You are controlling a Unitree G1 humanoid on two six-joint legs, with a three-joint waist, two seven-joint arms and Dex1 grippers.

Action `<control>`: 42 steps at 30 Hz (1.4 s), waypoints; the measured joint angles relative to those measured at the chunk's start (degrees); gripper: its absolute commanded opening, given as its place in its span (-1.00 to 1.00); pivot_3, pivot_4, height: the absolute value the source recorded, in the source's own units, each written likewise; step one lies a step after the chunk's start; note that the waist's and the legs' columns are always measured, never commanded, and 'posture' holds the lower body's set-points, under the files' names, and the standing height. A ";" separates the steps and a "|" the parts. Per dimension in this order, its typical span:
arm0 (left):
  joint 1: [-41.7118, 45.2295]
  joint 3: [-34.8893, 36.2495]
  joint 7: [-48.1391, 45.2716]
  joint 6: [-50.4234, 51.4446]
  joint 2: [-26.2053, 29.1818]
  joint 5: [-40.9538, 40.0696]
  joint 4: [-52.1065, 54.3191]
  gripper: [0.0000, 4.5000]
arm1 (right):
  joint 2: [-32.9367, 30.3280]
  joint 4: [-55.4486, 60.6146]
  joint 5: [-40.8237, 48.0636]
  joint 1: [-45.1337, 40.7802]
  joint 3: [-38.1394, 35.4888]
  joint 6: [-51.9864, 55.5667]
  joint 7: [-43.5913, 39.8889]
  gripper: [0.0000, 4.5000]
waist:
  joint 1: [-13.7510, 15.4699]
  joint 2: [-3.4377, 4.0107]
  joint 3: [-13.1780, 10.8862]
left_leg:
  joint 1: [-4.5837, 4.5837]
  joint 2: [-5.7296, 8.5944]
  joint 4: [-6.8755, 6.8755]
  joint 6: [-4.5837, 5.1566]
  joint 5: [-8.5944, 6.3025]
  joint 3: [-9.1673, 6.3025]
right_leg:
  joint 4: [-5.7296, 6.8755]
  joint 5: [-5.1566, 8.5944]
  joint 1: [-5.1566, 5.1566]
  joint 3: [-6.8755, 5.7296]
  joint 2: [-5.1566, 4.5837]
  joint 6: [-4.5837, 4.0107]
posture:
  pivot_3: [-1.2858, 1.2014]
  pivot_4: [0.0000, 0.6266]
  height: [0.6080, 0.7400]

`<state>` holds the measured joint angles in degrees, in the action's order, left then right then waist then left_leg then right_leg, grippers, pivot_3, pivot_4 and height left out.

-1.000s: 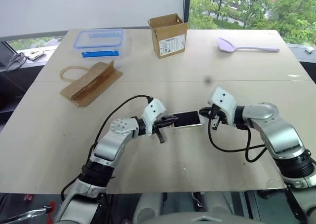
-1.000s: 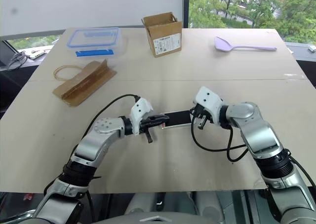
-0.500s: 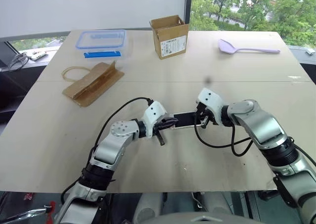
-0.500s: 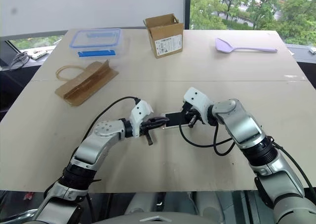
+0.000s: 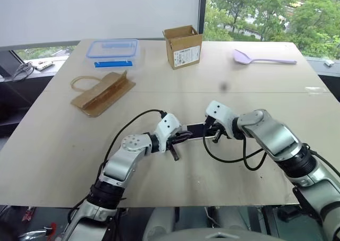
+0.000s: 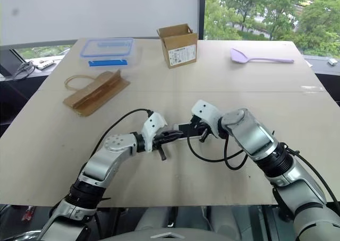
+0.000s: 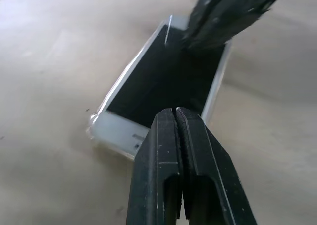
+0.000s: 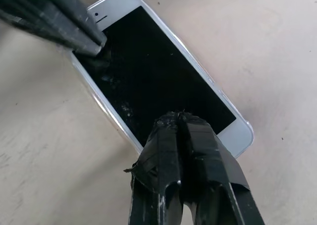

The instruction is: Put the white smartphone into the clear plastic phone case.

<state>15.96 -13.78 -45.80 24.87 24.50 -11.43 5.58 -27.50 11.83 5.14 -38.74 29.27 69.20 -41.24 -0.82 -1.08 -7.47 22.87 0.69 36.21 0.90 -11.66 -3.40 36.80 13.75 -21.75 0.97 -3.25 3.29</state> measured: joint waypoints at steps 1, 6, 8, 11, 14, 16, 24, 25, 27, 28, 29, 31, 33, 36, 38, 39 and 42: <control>0.01 -0.04 -0.01 0.00 -0.07 0.02 0.00 -0.97 | 0.20 -0.76 -0.01 -0.17 0.16 -0.16 -0.03 -1.00 | -0.04 0.10 0.04 | -0.11 -0.01 -0.06 -0.10 -0.07 0.00 | -0.04 0.02 0.07 0.01 -0.16 0.02 | 0.03 -0.52 1.00; 0.04 -0.06 0.04 -0.01 -0.64 0.14 -0.02 -0.97 | 0.45 -3.93 -0.27 -1.77 1.67 -1.22 -1.00 -1.00 | -0.20 -0.04 0.48 | -0.17 0.01 -0.10 -0.13 -0.09 -0.10 | -0.04 0.04 0.11 -0.35 -0.76 0.03 | 0.03 -0.52 1.00; 0.32 -0.05 0.11 -0.03 -1.12 0.17 -0.04 -0.97 | 0.54 -5.41 -0.44 -1.75 2.26 -1.99 -1.13 -1.00 | -0.16 -0.07 0.52 | -0.13 0.02 -0.09 -0.13 -0.09 -0.11 | -0.05 0.04 0.11 -0.43 -0.84 0.03 | 0.03 -0.52 1.00; 0.74 -0.10 0.50 -0.07 -1.37 0.21 -0.10 -0.97 | 0.49 -6.04 -0.59 -2.22 2.48 -2.23 -1.78 -1.00 | -0.19 -0.06 0.58 | -0.17 0.02 -0.18 -0.13 -0.09 -0.12 | -0.07 0.04 0.09 -0.47 -0.88 0.03 | 0.03 -0.52 1.00; 0.74 -0.10 0.59 -0.11 -1.45 0.22 -0.11 -0.97 | 0.45 -6.08 -0.72 -2.26 2.48 -2.36 -2.13 -1.00 | -0.17 -0.05 0.59 | -0.18 0.02 -0.31 -0.13 -0.09 -0.13 | -0.08 0.04 0.07 -0.50 -0.90 0.03 | 0.03 -0.52 1.00; 0.69 -0.10 0.95 -0.13 -1.67 0.22 -0.11 -0.97 | 0.64 -6.21 -1.33 -1.90 2.44 -3.73 -1.56 -1.00 | -0.17 -0.03 0.61 | -0.20 0.02 -0.47 -0.13 -0.09 -0.13 | -0.18 0.04 0.05 -0.52 -0.90 0.03 | 0.03 -0.52 1.00; -1.79 4.76 3.24 -0.33 -3.39 -2.56 1.20 -0.97 | 6.60 -3.66 1.64 11.31 -12.28 -18.85 4.08 -1.00 | 0.00 0.44 -0.14 | 0.24 0.06 -0.89 -0.10 -0.06 -0.11 | -0.63 0.01 -0.32 -0.64 -0.90 0.04 | 0.03 -0.52 1.00; -1.93 5.88 3.58 -0.40 -3.42 -3.41 1.91 -0.97 | 6.32 -3.36 2.93 13.42 -13.99 -22.43 3.26 -1.00 | 0.04 0.49 -0.25 | 0.43 0.07 -0.96 0.11 0.08 -0.11 | -0.63 0.00 -0.52 -0.72 -0.85 0.03 | 0.03 -0.52 1.00; -2.17 7.45 3.84 -0.46 -3.42 -4.38 2.61 -1.00 | 5.29 -3.20 4.08 15.14 -15.90 -25.98 2.28 -0.73 | 0.10 0.61 -0.45 | 1.01 0.13 -0.95 0.13 0.13 -0.10 | -0.56 -0.31 -1.06 -0.98 -0.59 0.01 | 0.03 -0.52 1.00; -2.26 8.29 4.02 -0.41 -3.60 -4.96 2.64 -1.00 | 5.01 -3.05 4.83 16.18 -17.40 -27.37 1.70 -0.61 | 0.16 0.65 -0.60 | 1.02 0.15 -0.95 0.13 0.13 -0.08 | -0.55 -0.31 -1.06 -0.98 -0.56 0.02 | 0.03 -0.52 1.00; -2.21 9.54 4.42 -0.13 -3.86 -6.25 2.71 -1.00 | 4.88 -2.59 6.13 17.71 -18.99 -28.52 1.17 -0.40 | 0.21 0.61 -0.76 | 1.04 0.15 -0.96 0.13 0.13 -0.09 | -0.55 -0.31 -1.05 -1.00 -0.56 0.02 | 0.03 -0.52 1.00; -1.90 11.73 4.54 0.99 -3.73 -8.23 2.82 -0.78 | 4.53 -1.28 7.82 19.61 -20.08 -29.80 0.23 0.00 | 0.21 0.59 -1.10 | 1.06 0.15 -0.97 0.14 0.13 -0.08 | -0.57 -0.30 -1.04 -1.01 -0.55 0.03 | 0.03 -0.52 1.00; -1.54 13.08 4.21 1.91 -3.04 -9.71 3.10 -0.46 | 3.94 0.06 9.50 21.19 -21.34 -30.65 -0.50 0.41 | 0.22 0.57 -1.57 | 1.06 0.18 -0.96 0.14 0.12 -0.07 | -0.60 -0.29 -1.04 -1.01 -0.56 0.04 | 0.03 -0.52 1.00; -1.61 14.39 3.28 2.55 -1.35 -11.50 3.63 0.12 | 1.23 2.34 11.27 24.30 -23.84 -32.50 -1.83 0.99 | 0.37 0.53 -2.10 | 1.09 0.19 -0.88 0.15 0.13 -0.07 | -0.61 -0.27 -1.02 -1.02 -0.56 0.06 | 0.03 -0.52 1.00; -2.12 15.83 2.95 2.46 -0.19 -12.10 3.96 0.48 | -1.47 3.26 11.78 26.79 -26.01 -33.65 -2.72 1.00 | 0.39 0.48 -2.20 | 1.09 0.19 -0.87 0.15 0.13 -0.06 | -0.62 -0.18 -1.01 -1.02 -0.57 0.17 | 0.03 -0.52 1.00; -2.68 16.77 3.20 2.45 0.15 -12.55 4.10 0.63 | -3.03 3.52 11.91 28.61 -27.67 -34.52 -3.03 1.00 | 0.37 0.49 -2.21 | 1.09 0.19 -0.88 0.15 0.13 -0.05 | -0.63 -0.19 -1.02 -1.01 -0.57 0.16 | 0.03 -0.52 1.00; -4.62 18.19 4.42 1.95 0.45 -12.34 4.65 0.63 | -5.90 4.02 11.88 32.82 -30.46 -36.62 -3.45 1.00 | 0.38 0.47 -2.27 | 1.09 0.17 -0.92 0.14 0.12 -0.05 | -0.64 -0.26 -1.02 -1.02 -0.57 0.06 | 0.03 -0.52 1.00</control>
<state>11.34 4.41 -41.38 26.82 24.95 -23.78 10.23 -33.40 15.86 17.02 -5.93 -1.19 32.58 -44.68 -0.44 -0.60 -9.73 23.96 0.86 35.30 1.04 -11.54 -3.45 36.16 13.49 -22.77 -0.05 -3.83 3.35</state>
